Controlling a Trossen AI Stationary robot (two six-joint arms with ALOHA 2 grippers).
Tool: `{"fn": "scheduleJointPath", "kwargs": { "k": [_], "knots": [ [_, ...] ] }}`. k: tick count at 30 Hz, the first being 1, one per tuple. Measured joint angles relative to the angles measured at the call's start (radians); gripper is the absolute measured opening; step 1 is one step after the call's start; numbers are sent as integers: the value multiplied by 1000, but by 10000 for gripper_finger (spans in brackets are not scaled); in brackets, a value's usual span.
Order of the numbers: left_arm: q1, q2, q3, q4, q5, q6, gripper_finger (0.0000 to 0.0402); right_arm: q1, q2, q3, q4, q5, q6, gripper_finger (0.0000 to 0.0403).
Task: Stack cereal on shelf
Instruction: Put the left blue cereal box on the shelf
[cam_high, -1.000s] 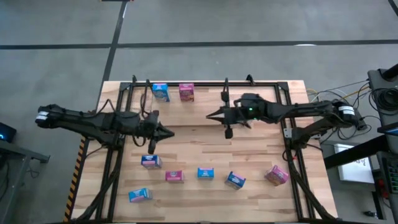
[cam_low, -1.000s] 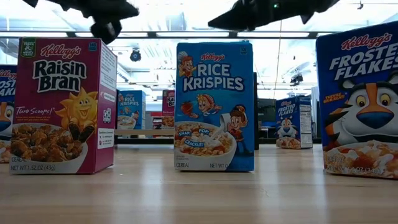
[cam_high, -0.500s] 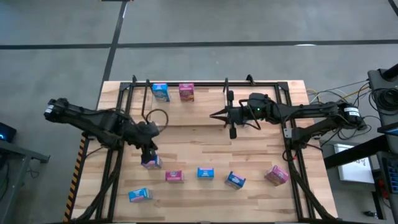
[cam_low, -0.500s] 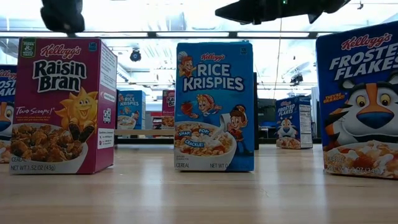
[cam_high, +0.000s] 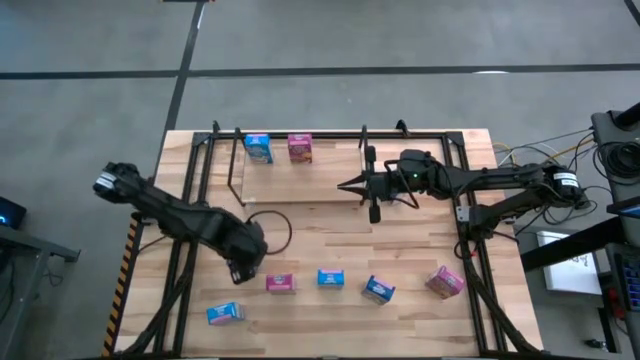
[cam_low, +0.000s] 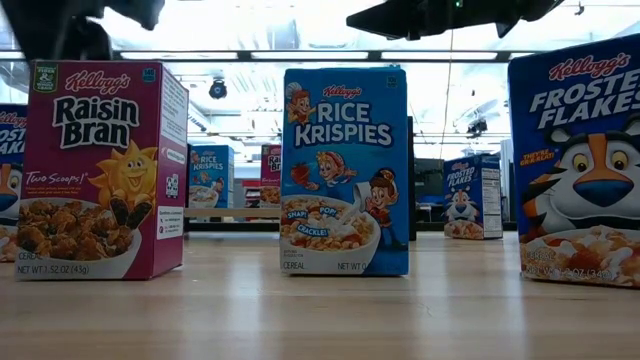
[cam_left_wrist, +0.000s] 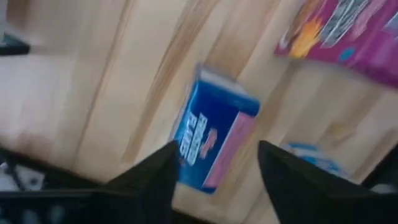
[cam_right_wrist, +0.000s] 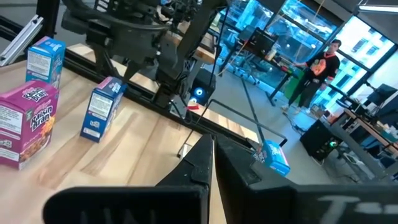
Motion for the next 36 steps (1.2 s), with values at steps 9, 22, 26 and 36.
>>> {"fn": "scheduleJointPath", "kwargs": {
  "k": [9, 22, 26, 36],
  "knots": [
    [-83, 49, 71, -40, -105, 36, 294, 0, 0, 0, -18, 0, 17, 9],
    [-147, 2, -17, -29, -177, 35, 295, 0, 0, 0, -25, 0, 38, 9],
    [-146, 2, -20, -4, -177, 52, 295, 0, 0, 0, -28, 0, 53, 9],
    [-146, -3, -119, 62, -166, 64, 294, 0, 1, 0, -48, 0, 52, 9]
  ]
}}
